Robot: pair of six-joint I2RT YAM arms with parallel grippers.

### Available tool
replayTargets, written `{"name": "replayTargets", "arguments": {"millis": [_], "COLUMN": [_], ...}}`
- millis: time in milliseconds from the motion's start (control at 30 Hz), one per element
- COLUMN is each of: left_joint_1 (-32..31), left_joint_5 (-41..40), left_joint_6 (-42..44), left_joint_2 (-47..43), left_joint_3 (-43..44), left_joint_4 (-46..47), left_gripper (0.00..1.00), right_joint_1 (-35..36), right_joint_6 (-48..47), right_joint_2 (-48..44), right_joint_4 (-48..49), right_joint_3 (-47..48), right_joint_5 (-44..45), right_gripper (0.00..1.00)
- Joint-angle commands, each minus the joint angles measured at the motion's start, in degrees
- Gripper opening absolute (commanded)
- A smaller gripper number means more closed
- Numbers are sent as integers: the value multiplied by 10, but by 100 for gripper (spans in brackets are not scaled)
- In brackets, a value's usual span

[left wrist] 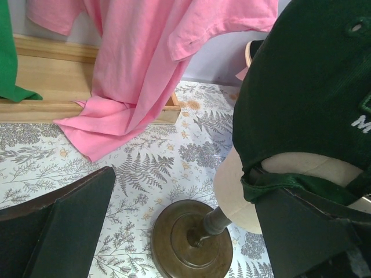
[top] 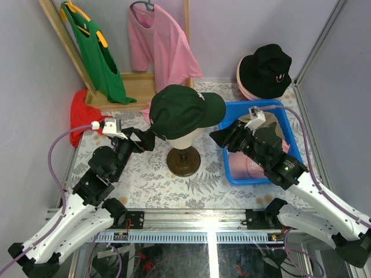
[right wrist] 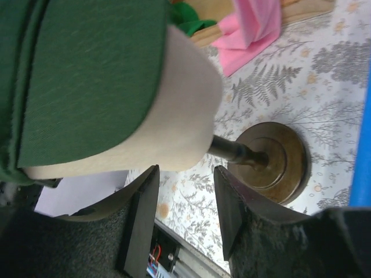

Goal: Stack the hats
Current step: Place the hat on the hat stand.

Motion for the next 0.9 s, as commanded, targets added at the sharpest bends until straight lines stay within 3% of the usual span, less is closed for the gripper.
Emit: {"name": "replayTargets", "arguments": {"millis": [0, 200, 433, 667, 867], "left_joint_1": [-5, -4, -4, -4, -5], "left_joint_5": [59, 61, 51, -103, -181], "left_joint_6": [33, 56, 71, 105, 139], "left_joint_2": [14, 25, 19, -4, 10], "left_joint_3": [12, 25, 30, 27, 42], "left_joint_4": [-60, -79, -85, -66, -47], "left_gripper": [100, 100, 100, 100, 100], "right_joint_1": [47, 115, 139, 148, 149], "right_joint_6": [-62, -86, -95, -93, -86], "right_joint_2": [40, 104, 166, 215, 249], "right_joint_4": [13, 40, 89, 115, 136], "right_joint_3": [54, 94, 114, 138, 156], "right_joint_5": [-25, -18, -16, -9, -10], "right_gripper": [48, 42, 37, 36, 36]}}
